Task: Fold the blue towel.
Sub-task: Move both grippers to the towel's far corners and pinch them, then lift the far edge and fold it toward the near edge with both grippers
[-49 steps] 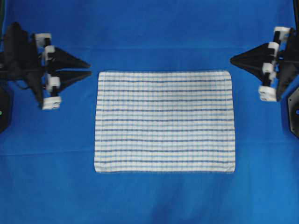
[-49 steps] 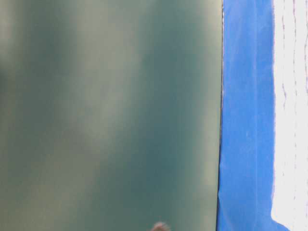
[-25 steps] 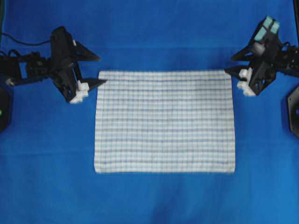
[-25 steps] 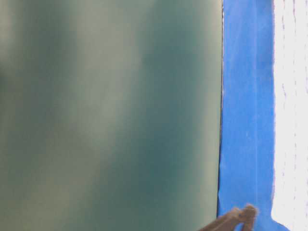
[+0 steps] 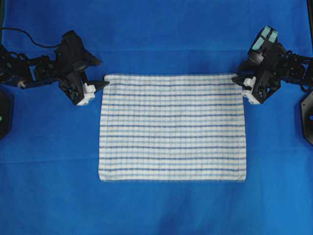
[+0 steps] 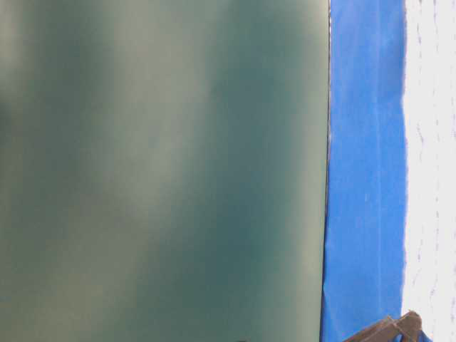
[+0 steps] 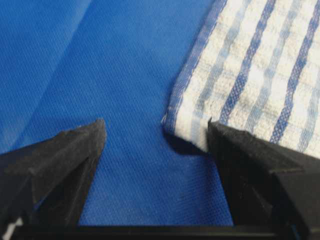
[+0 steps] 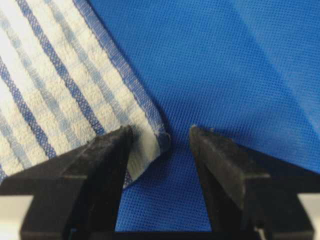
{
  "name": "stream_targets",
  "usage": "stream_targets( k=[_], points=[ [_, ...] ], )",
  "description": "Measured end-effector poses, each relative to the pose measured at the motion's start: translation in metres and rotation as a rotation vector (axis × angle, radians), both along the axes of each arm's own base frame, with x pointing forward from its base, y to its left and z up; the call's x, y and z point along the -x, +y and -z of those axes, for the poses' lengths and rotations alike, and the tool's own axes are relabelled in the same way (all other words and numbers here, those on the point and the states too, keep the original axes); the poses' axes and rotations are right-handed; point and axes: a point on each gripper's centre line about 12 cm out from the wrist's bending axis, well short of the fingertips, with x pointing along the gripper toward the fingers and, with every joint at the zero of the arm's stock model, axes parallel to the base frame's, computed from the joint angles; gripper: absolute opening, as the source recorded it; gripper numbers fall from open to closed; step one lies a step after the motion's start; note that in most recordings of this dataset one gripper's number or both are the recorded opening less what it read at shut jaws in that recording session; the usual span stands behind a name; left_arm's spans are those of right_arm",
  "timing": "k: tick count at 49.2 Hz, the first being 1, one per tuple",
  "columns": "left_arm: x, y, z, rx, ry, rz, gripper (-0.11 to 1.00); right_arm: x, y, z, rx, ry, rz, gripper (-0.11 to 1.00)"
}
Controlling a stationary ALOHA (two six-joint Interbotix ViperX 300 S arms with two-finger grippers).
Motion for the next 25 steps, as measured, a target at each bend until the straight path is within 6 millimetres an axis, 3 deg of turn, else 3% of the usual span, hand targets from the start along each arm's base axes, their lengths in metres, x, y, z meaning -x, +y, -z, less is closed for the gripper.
stream_targets(
  k=[6, 13, 19, 25],
  points=[
    [0.001, 0.0, 0.001, 0.003, 0.01, 0.002, 0.62, 0.0, 0.0, 0.0, -0.003, 0.002, 0.004, 0.43],
    [-0.002, -0.006, 0.002, 0.002, 0.029, 0.029, 0.28, 0.0, 0.0, 0.0, -0.001, 0.003, 0.0, 0.08],
    [-0.005, -0.013, 0.002, -0.001, 0.034, 0.059, 0.05, 0.0, 0.0, 0.0, 0.0, 0.004, -0.002, 0.06],
    [-0.005, -0.016, 0.002, 0.0, 0.034, 0.067, 0.04, -0.001, 0.0, 0.0, 0.001, 0.002, -0.002, 0.06]
  ],
)
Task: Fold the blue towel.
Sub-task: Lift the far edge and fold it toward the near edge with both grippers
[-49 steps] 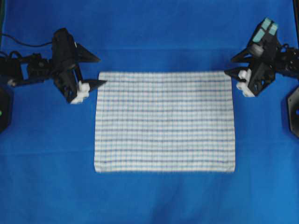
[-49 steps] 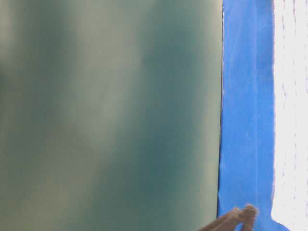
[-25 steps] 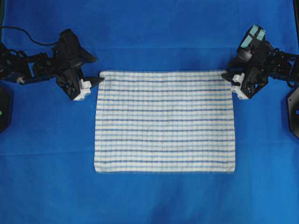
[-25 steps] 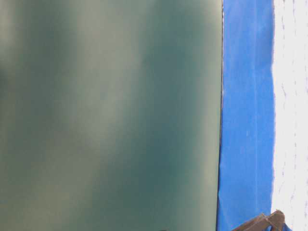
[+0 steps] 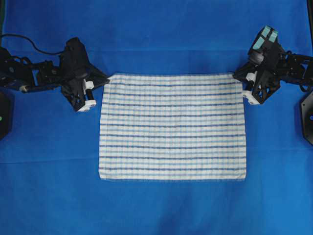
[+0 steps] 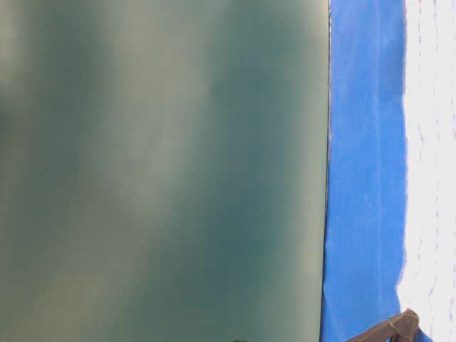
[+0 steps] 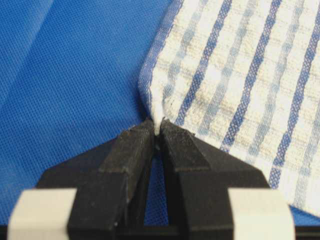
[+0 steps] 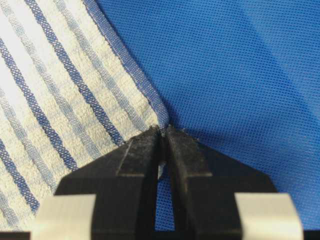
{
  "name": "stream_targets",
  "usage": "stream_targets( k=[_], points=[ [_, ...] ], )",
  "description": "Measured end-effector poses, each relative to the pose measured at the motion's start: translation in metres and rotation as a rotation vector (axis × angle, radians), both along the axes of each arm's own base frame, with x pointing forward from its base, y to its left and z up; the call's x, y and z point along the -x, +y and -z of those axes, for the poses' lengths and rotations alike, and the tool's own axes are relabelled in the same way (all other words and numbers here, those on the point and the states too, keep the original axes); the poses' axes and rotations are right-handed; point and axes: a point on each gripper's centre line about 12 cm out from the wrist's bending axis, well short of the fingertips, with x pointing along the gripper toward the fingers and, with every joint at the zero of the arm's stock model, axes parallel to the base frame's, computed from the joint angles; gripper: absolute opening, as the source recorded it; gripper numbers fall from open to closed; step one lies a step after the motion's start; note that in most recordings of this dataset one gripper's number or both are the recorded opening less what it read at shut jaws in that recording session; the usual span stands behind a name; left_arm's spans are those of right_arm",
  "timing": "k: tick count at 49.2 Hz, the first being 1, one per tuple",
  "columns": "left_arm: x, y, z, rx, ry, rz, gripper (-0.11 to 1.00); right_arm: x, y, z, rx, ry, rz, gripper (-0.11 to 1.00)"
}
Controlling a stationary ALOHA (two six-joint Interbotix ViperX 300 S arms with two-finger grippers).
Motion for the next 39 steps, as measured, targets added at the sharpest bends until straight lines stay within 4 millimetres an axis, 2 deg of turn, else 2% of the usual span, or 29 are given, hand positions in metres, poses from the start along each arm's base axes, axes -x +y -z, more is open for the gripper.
stream_targets(
  k=[14, 30, 39],
  points=[
    [0.0, -0.004, -0.007, 0.002, 0.004, 0.011, 0.04, 0.0, -0.001, -0.004, 0.003, -0.012, 0.005, 0.06],
    [0.001, -0.01, -0.04, -0.011, -0.049, 0.034, 0.04, 0.004, 0.002, -0.031, 0.022, -0.056, 0.007, 0.06],
    [-0.001, -0.015, -0.047, -0.017, -0.073, 0.052, 0.03, 0.003, 0.006, -0.044, 0.04, -0.095, -0.008, 0.06]
  ],
)
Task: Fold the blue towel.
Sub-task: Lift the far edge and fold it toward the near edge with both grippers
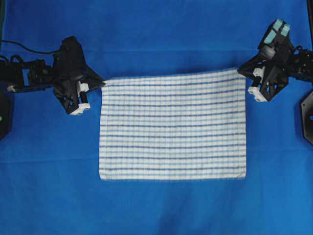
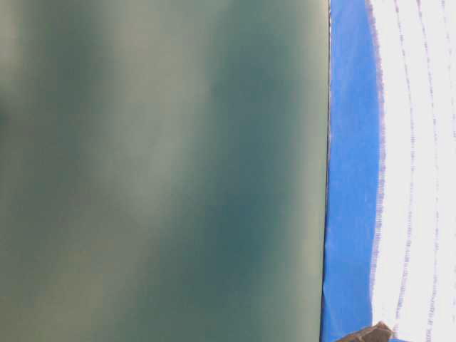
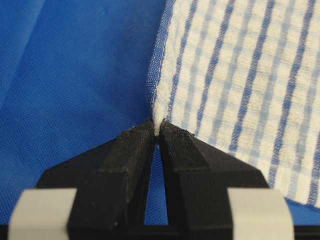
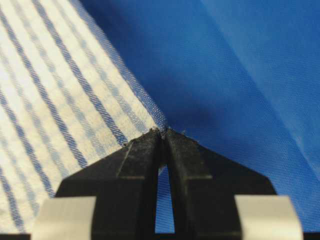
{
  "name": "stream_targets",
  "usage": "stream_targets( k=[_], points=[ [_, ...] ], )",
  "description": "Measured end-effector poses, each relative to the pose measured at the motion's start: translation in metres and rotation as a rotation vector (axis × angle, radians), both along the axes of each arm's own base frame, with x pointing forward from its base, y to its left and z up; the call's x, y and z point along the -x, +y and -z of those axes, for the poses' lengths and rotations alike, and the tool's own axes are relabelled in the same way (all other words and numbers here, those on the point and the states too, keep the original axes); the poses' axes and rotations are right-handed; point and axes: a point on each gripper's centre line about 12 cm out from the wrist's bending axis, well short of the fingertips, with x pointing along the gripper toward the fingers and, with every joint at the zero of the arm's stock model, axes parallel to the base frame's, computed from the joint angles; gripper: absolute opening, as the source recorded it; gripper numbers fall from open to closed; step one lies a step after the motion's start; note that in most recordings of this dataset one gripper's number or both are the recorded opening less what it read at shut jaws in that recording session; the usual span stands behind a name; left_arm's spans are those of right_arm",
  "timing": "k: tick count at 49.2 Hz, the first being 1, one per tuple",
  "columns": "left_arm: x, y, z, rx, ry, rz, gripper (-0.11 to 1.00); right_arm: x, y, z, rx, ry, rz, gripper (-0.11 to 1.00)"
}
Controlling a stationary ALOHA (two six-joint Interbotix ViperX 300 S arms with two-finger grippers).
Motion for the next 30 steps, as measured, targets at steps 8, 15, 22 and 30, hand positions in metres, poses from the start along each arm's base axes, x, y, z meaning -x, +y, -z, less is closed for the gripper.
stream_targets(
  k=[8, 15, 22, 30],
  points=[
    [0.0, -0.001, 0.0, 0.0, 0.0, 0.005, 0.04, -0.002, 0.004, -0.003, 0.004, -0.01, -0.019, 0.06],
    [0.0, -0.007, -0.003, 0.003, 0.006, 0.022, 0.04, -0.004, 0.013, -0.002, -0.013, -0.008, -0.043, 0.06],
    [0.001, -0.023, -0.008, 0.017, 0.028, 0.072, 0.04, -0.007, 0.03, -0.001, -0.061, 0.007, -0.079, 0.06],
    [0.0, -0.048, -0.013, 0.02, 0.025, 0.156, 0.04, -0.011, 0.057, -0.002, -0.112, 0.005, -0.145, 0.06]
  ],
)
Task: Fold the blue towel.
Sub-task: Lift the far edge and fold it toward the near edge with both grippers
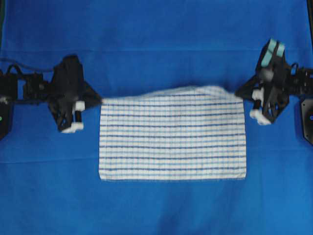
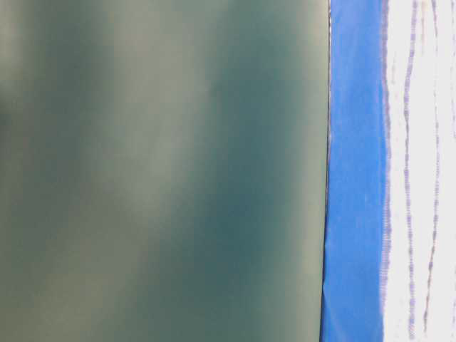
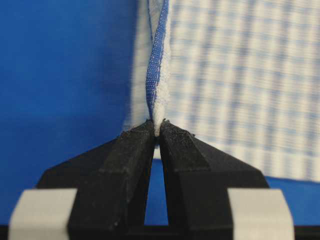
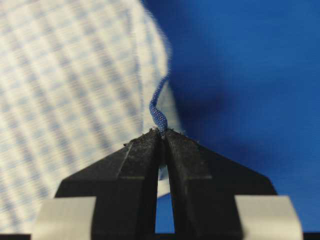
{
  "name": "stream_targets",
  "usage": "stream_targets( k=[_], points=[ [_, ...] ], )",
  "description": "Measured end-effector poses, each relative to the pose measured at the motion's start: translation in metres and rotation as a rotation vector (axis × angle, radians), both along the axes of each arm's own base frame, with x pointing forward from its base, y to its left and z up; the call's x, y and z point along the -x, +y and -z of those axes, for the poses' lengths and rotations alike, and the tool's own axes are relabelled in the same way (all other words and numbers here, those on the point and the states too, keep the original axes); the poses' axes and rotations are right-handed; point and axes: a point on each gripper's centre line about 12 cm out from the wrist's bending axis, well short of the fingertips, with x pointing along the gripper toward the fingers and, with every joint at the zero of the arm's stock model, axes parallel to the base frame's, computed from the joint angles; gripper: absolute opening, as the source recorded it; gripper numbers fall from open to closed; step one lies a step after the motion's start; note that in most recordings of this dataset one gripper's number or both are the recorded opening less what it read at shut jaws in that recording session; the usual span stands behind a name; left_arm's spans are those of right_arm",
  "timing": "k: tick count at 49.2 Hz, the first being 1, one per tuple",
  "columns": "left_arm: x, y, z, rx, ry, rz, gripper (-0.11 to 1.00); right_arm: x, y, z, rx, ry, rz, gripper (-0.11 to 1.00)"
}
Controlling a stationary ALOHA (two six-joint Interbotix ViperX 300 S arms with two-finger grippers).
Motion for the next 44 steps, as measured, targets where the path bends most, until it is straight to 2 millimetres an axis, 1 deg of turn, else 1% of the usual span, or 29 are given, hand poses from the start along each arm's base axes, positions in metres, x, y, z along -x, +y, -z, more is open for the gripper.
stream_targets(
  k=[13, 24, 33, 44],
  points=[
    [0.0, -0.042, 0.0, 0.02, 0.006, 0.134, 0.04, -0.004, 0.04, 0.0, -0.08, -0.004, -0.095, 0.06],
    [0.004, -0.072, 0.0, 0.07, 0.009, 0.203, 0.04, -0.001, 0.075, 0.0, -0.154, 0.007, -0.172, 0.06],
    [0.007, -0.088, 0.001, 0.107, 0.014, 0.232, 0.04, 0.002, 0.099, 0.0, -0.215, 0.016, -0.211, 0.06],
    [0.009, -0.104, -0.001, 0.15, 0.0, 0.258, 0.04, 0.004, 0.119, -0.002, -0.256, 0.022, -0.252, 0.06]
  ],
)
